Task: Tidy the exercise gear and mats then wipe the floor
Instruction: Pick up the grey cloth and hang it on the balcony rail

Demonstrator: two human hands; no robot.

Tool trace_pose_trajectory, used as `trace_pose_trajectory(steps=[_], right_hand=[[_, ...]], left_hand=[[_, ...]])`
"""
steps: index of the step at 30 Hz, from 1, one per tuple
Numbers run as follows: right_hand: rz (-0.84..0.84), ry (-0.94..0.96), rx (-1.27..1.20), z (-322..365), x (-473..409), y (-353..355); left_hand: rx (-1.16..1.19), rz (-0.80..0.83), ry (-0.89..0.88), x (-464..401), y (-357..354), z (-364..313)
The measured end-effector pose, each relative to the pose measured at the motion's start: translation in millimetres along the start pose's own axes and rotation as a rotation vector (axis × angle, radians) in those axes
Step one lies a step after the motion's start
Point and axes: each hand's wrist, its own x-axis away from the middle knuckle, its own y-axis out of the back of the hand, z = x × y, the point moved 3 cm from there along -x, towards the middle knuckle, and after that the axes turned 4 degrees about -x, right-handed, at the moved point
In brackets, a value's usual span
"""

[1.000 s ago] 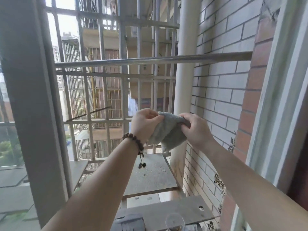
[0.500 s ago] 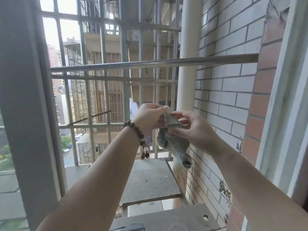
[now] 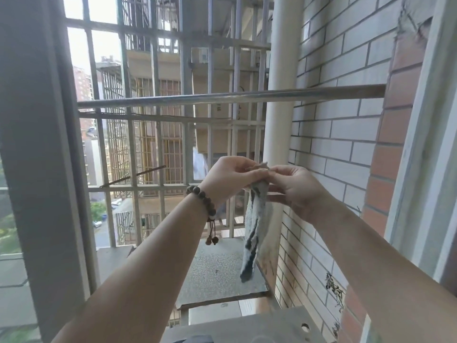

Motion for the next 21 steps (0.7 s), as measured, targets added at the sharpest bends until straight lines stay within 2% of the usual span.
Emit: trace_pose_trajectory(steps=[4,8,12,16,19,21], right_hand=[[-0.031,-0.085,-0.114,4,-4,2],[-0.025,-0.092,-0.126,13,-10,7],[-0.092,-0.032,-0.015,32,-21,13],[-0.134,-0.003,0.188,47,-29,16],[-0.126,0.019,0.175,57,-32,17],[-0.182,0.051,0.095,68,-34,22]], left_hand=[[-0.056,-0.034,-0.004,-5,5,-3],[-0.098,-0.014,0.041,-13,10,-5],[-0.086,0.032,0.105,-19,14,0],[0.056,0.058,0.138,-23,12,-4],[-0.229,0.083,0.076,-27,12,-6],[-0.442,0.152,0.033,-27,11,-2]])
